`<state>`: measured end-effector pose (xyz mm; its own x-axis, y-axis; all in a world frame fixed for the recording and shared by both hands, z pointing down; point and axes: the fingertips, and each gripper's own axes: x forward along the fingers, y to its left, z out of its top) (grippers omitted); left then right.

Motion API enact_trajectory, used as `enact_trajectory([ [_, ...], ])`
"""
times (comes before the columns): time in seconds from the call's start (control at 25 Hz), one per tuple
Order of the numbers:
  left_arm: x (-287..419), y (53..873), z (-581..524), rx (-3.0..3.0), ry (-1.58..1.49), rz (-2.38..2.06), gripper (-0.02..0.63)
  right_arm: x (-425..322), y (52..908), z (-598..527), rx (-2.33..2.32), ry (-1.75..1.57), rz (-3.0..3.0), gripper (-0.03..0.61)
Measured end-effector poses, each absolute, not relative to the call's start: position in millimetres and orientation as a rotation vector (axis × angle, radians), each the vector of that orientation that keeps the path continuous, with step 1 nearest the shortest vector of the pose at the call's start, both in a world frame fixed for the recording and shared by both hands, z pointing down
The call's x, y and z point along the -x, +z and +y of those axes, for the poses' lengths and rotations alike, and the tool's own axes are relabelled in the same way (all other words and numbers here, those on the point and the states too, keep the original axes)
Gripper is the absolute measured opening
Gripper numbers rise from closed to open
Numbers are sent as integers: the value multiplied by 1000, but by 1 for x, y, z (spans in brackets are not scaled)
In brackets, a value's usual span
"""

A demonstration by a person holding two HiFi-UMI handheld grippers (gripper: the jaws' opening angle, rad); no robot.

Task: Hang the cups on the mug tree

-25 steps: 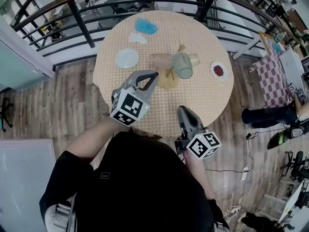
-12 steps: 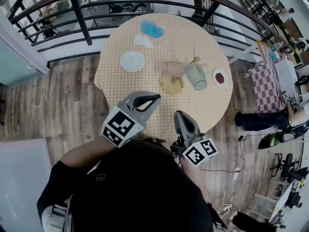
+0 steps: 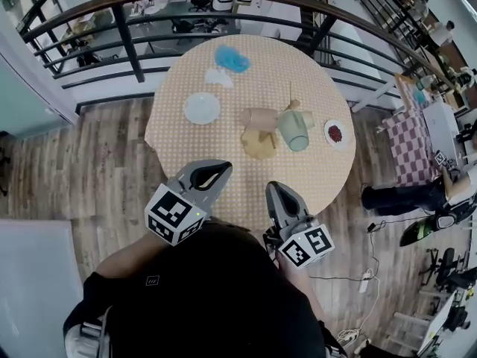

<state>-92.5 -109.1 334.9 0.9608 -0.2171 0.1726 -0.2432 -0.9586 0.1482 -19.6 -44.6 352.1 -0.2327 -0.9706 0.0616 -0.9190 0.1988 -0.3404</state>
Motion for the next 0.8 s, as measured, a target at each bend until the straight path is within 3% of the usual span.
enact_trajectory([
  [0.8,65,326,-94,-3008,251,-336,8,12,347,-38,1806,-358,2408,12],
])
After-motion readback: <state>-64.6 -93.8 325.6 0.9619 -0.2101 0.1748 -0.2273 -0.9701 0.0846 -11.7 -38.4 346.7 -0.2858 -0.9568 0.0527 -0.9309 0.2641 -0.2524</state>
